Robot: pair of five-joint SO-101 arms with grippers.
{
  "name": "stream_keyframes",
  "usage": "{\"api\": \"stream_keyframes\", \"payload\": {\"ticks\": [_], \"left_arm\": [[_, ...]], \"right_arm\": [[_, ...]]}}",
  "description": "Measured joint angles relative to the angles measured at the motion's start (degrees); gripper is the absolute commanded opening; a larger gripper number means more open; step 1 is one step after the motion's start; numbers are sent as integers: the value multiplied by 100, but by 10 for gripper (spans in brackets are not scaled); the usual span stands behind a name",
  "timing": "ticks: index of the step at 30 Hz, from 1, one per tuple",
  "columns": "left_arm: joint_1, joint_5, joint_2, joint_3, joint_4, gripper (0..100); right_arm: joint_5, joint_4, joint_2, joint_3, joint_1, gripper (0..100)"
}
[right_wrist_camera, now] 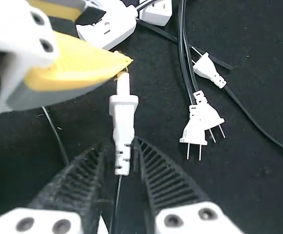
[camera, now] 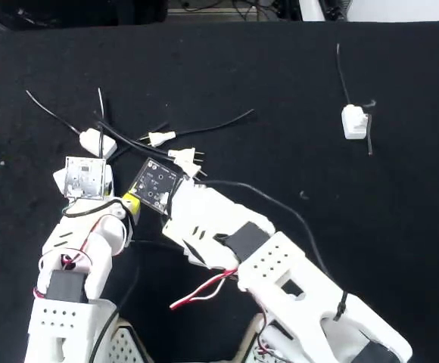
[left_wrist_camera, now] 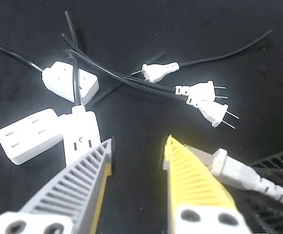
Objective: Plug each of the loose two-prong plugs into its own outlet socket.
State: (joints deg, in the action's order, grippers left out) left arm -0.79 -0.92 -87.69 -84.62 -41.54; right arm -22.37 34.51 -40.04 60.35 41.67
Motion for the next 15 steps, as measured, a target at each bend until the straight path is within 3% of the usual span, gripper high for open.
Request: {"api": "stream_keyframes", "payload": {"ticks": [15], "left_arm": [[-211,-18,18,-229,0,180]], "right_arm": [[264,-9,-9,-9,0,11]]}}
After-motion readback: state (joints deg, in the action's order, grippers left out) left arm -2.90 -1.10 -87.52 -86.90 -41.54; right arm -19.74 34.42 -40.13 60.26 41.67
